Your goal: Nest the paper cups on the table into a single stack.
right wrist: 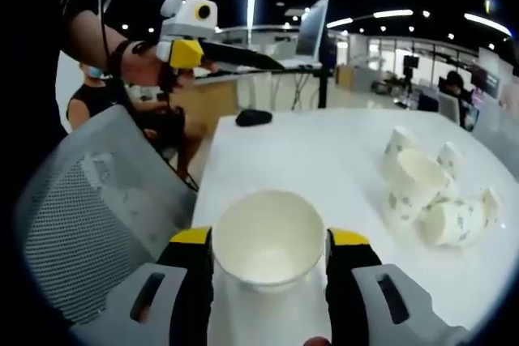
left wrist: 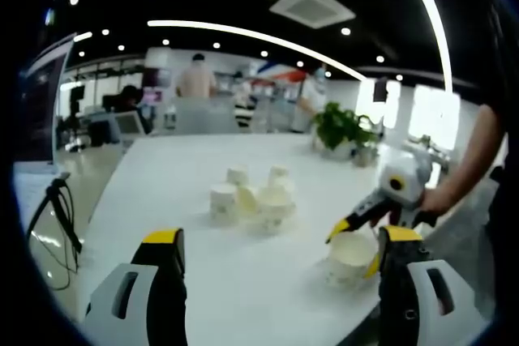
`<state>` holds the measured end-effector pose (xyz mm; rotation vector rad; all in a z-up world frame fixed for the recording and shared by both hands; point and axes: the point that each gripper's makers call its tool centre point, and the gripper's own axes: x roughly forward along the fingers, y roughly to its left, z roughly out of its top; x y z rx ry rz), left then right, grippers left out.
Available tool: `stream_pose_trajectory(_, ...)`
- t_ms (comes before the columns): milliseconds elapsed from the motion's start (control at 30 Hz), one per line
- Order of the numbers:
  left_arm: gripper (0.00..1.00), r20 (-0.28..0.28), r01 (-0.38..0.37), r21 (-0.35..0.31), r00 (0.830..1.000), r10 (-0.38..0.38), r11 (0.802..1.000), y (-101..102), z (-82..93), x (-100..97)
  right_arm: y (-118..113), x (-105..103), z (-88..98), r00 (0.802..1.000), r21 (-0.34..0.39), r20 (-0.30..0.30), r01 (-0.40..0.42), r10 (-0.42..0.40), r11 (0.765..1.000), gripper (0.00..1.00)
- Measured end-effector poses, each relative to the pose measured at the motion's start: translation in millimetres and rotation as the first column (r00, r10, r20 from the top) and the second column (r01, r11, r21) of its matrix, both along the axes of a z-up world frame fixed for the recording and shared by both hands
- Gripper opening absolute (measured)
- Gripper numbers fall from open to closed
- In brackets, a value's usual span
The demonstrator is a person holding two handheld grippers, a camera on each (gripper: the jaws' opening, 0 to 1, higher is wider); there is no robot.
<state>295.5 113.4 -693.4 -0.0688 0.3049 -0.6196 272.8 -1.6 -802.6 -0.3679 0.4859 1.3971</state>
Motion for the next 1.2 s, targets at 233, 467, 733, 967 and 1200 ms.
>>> stream_pose_trajectory(233, 1.0, 0.001, -0.005, -0.002, 1.0, 0.005, 1.0, 2.2, 0.7, 0.2, -0.6, 2.7, -0.5, 1.0, -0.003, -0.009, 0.008, -0.008, 1.0, 0.59)
stream_pose_trajectory(467, 1.0, 0.007, -0.007, -0.002, 1.0, 0.007, 1.0, 2.6, 2.7, 1.8, -2.5, 1.5, 0.7, 1.0, -0.001, -0.01, 0.018, -0.018, 1.0, 0.65)
stream_pose_trajectory(733, 1.0, 0.011, -0.006, -0.004, 1.0, 0.006, 1.0, 2.0, 3.2, 1.8, -4.9, 1.5, 1.9, 0.999, -0.001, -0.01, 0.039, -0.039, 0.999, 0.75)
stream_pose_trajectory(967, 0.99, 0.015, 0.002, 0.014, 1.0, -0.002, 1.0, 0.9, 3.2, 0.1, -8.1, 0.3, 6.4, 0.999, 0.007, -0.002, 0.054, -0.054, 0.999, 0.82)
stream_pose_trajectory(1200, 1.0, 0.022, 0.004, 0.008, 1.0, -0.004, 1.0, -1.1, 5.9, 0.0, -9.3, 3.0, 13.0, 0.996, 0.033, 0.002, 0.088, -0.088, 0.996, 0.93)
